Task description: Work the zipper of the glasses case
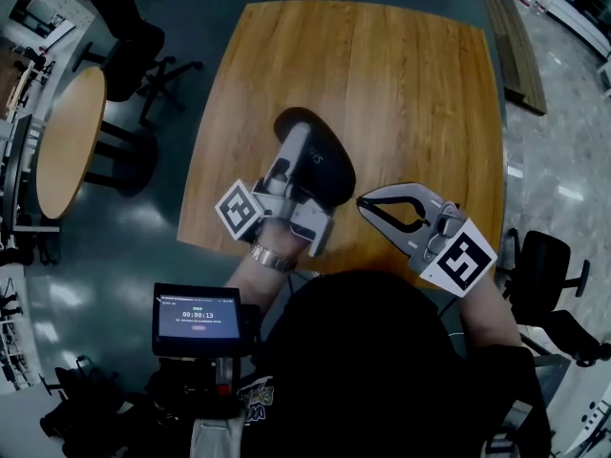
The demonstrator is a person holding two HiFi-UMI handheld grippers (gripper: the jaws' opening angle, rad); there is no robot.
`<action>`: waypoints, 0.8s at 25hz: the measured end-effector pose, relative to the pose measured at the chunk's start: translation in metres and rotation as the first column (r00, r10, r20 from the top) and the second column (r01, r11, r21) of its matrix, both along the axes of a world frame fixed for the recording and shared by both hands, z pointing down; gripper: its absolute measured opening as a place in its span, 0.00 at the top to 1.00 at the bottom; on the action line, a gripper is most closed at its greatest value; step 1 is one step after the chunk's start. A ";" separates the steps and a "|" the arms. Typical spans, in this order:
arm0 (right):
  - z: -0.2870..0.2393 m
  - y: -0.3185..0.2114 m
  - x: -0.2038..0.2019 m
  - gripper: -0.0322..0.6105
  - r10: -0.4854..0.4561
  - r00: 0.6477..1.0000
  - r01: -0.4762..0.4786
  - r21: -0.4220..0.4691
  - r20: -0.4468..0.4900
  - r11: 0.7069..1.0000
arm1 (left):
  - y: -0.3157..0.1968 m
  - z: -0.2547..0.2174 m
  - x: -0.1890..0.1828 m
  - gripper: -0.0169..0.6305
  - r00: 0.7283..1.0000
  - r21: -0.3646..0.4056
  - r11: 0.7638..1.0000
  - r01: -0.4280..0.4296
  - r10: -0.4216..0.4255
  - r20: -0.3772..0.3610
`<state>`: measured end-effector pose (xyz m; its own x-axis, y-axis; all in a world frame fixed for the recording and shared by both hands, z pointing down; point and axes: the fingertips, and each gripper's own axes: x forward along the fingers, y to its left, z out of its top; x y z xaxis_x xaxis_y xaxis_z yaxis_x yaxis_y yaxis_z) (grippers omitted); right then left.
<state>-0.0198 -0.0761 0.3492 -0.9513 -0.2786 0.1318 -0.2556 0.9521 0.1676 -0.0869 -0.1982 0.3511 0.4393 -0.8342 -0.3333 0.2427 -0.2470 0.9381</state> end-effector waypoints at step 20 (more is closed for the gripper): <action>0.014 -0.004 0.019 0.94 0.183 0.980 -0.177 -0.077 0.074 0.981 | 0.015 0.008 0.002 0.58 0.998 0.016 0.999 0.046 -0.046 0.040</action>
